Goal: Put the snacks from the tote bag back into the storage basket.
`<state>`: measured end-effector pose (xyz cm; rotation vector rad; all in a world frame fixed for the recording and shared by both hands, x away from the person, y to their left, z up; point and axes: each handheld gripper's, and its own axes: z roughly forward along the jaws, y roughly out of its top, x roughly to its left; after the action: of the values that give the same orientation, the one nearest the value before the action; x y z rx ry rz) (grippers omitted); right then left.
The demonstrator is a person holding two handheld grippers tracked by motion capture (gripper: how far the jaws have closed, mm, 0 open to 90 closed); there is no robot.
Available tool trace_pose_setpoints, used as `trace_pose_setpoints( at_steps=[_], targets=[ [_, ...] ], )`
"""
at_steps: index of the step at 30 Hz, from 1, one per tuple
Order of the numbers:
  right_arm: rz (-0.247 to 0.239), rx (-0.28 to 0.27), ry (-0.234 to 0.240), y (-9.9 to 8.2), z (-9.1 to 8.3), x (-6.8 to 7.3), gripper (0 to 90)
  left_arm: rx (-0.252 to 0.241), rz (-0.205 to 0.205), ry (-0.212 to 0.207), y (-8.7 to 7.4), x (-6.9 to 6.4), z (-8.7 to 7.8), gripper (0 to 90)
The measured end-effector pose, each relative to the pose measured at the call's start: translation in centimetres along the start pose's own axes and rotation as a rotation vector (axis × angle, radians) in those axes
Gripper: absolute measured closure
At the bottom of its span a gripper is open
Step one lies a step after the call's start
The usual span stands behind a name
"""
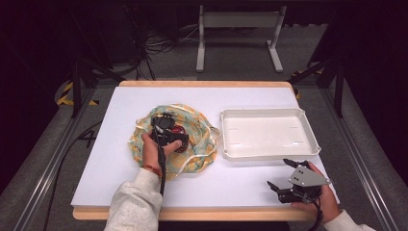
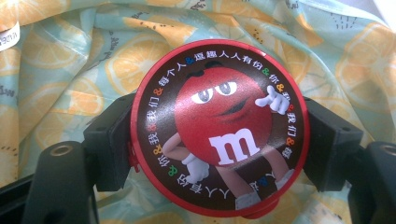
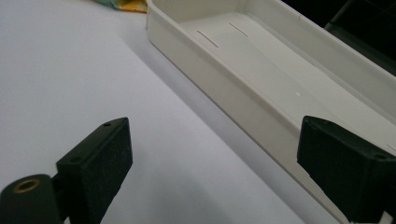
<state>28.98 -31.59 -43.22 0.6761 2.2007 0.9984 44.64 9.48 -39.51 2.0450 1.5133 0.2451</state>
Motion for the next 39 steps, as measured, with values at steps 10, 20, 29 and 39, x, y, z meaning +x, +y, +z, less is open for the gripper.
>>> trace_pose_setpoints(
  at_steps=[10, 20, 29, 39],
  targets=[
    [-0.001, -0.002, -0.001, 0.0, 0.0, 0.0, 11.0, -0.006, -0.013, -0.003, -0.2, 0.4, -0.3, 24.4],
    [0.000, -0.001, -0.001, 0.0, 0.0, 0.0, 11.0, -0.027, -0.016, -0.013, -0.2, 0.4, -1.0, 24.4],
    [0.002, -0.007, -0.006, 0.1, -0.1, 0.0, 11.0, -0.059, -0.031, -0.030, -0.2, 0.3, -1.9, 24.5],
    [0.004, -0.011, -0.013, 0.2, -0.2, 0.1, 10.8, -0.050, -0.034, -0.039, -0.2, 0.0, -2.1, 24.5]
  ],
)
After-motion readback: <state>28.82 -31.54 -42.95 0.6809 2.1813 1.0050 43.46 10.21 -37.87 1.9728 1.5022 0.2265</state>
